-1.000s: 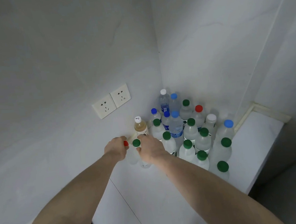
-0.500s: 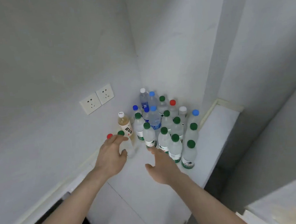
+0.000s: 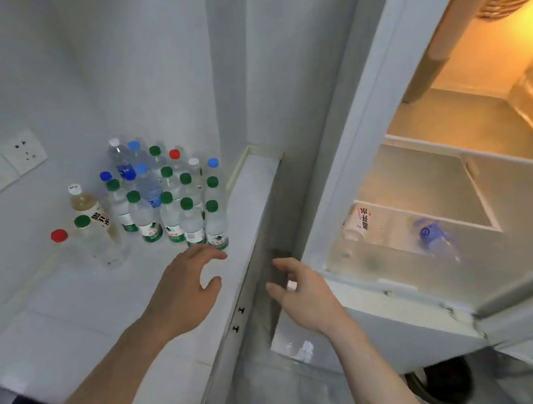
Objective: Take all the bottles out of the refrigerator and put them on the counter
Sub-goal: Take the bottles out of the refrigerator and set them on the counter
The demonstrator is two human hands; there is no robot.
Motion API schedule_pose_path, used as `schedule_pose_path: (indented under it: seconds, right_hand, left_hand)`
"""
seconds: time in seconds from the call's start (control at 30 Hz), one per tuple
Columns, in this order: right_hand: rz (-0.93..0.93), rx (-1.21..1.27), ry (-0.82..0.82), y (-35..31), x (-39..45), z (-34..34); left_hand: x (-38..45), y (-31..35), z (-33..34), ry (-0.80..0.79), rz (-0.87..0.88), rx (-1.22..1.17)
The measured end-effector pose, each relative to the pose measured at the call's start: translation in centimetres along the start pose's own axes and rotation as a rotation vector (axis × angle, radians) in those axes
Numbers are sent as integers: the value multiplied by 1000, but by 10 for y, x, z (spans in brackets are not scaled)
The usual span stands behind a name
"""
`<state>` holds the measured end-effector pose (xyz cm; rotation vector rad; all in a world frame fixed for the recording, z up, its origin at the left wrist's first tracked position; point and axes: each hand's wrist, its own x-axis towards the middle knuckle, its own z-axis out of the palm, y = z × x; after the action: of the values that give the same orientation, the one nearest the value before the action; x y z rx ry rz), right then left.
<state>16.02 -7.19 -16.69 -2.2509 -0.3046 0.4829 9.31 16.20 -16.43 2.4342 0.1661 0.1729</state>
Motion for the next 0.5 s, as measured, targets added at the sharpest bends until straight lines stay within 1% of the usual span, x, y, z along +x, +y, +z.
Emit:
schedule_pose_path:
  seconds: [0.1, 0.2, 0.37, 0.5]
  right_hand:
    - [25, 84, 111, 14, -25, -35]
    - [26, 141, 178, 28, -43, -61]
    - [42, 170, 282, 82, -71, -132]
    - [61, 151, 326, 134, -82, -183]
  left_hand:
    - [2, 36, 20, -43, 63, -56]
    - [5, 65, 42, -80, 88, -77]
    - [16, 132, 99, -136, 129, -91]
    - [14, 187, 150, -134, 101, -128]
